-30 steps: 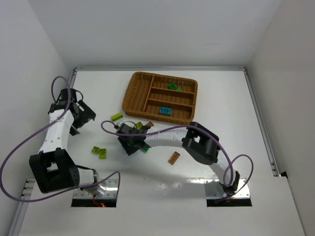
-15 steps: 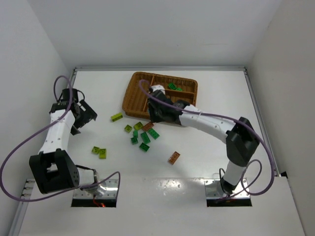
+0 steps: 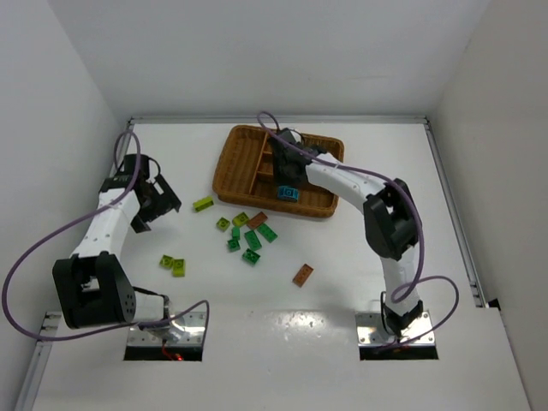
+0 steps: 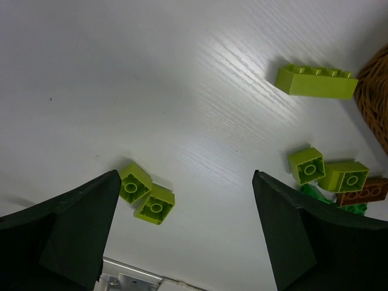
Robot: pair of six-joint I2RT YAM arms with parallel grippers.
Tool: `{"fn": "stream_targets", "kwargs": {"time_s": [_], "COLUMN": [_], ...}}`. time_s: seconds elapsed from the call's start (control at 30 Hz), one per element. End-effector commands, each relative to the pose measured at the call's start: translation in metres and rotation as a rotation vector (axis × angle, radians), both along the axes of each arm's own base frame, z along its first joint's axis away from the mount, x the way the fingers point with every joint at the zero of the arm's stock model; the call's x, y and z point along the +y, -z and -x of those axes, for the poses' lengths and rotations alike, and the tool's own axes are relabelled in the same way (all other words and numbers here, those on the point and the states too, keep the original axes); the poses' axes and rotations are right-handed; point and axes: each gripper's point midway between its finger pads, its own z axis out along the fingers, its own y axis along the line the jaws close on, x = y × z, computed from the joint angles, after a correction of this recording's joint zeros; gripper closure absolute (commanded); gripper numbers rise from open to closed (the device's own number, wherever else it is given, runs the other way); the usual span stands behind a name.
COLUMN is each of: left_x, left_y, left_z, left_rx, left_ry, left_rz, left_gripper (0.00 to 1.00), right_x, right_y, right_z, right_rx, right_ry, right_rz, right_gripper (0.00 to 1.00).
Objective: Sort the legos into containers by color
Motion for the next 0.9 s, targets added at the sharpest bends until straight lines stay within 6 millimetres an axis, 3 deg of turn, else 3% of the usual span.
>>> {"fn": "stream_targets", "kwargs": {"time_s": [0.0,0.03,0.07,0.17,0.3,0.33,0.37,0.4,0.43,0.47,0.5,0.57,0.6,0.67,0.7,0.8,0.87], "left_x": [-0.004,-0.004,-0.007,-0.009,-0.008,-0.007,-0.007,-0.008,-0.008,-0.008,-0.01,-0.011,-0.013,-0.012,-0.012,-0.015,-0.015], "left_y": [0.0,0.0,0.0,0.002,0.003,0.003,-0.003,-0.003,-0.003,-0.003,-0.003,-0.001,0.002,0.001,0.001,0.004,0.007], "left_z": [-0.002,-0.002,-0.005,-0.005,-0.002,-0.002,-0.005,-0.005,-0.005,-0.005,-0.005,-0.006,-0.006,-0.006,-0.006,-0.006,-0.004], "left_rx": [-0.009,-0.009,-0.017,-0.004,0.007,0.008,-0.011,-0.011,-0.011,-0.011,-0.011,-0.004,0.003,0.004,0.004,0.002,0.01], "left_ry": [0.011,0.011,0.032,0.052,0.053,0.049,0.049,0.054,0.054,0.054,0.063,0.055,0.057,0.053,0.053,0.062,0.054], "left_rz": [0.003,0.003,-0.002,-0.025,-0.042,-0.05,-0.052,-0.06,-0.061,-0.061,-0.061,-0.056,-0.051,-0.06,-0.06,-0.06,-0.055], "left_gripper": [0.03,0.03,0.03,0.03,0.03,0.03,0.03,0.03,0.03,0.03,0.03,0.03,0.03,0.03,0.03,0.03,0.03], "right_x": [0.025,0.027,0.027,0.026,0.018,0.013,0.01,0.016,0.016,0.013,0.027,0.032,0.045,0.052,0.068,0.087,0.094], "right_y": [-0.02,-0.019,-0.01,-0.011,-0.025,-0.045,-0.05,-0.042,-0.058,-0.042,-0.038,-0.02,-0.014,0.005,0.008,0.021,0.031], "right_z": [-0.014,-0.016,-0.017,-0.021,-0.013,-0.01,-0.006,0.011,0.021,0.037,0.055,0.079,0.1,0.128,0.143,0.176,0.185], "right_rx": [-0.043,-0.043,-0.024,-0.019,-0.057,-0.094,-0.104,-0.086,-0.111,-0.075,-0.041,0.022,0.054,0.113,0.113,0.145,0.149], "right_ry": [-0.035,-0.035,-0.028,-0.025,-0.011,-0.004,-0.004,-0.04,-0.055,-0.076,-0.149,-0.194,-0.251,-0.306,-0.371,-0.484,-0.534], "right_rz": [-0.037,-0.037,-0.029,-0.038,-0.025,-0.042,-0.05,-0.059,-0.088,-0.078,-0.108,-0.085,-0.082,-0.051,-0.072,-0.079,-0.055], "right_gripper": [0.67,0.65,0.56,0.27,0.26,0.29,0.32,0.34,0.34,0.34,0.34,0.3,0.28,0.26,0.25,0.19,0.16]}}
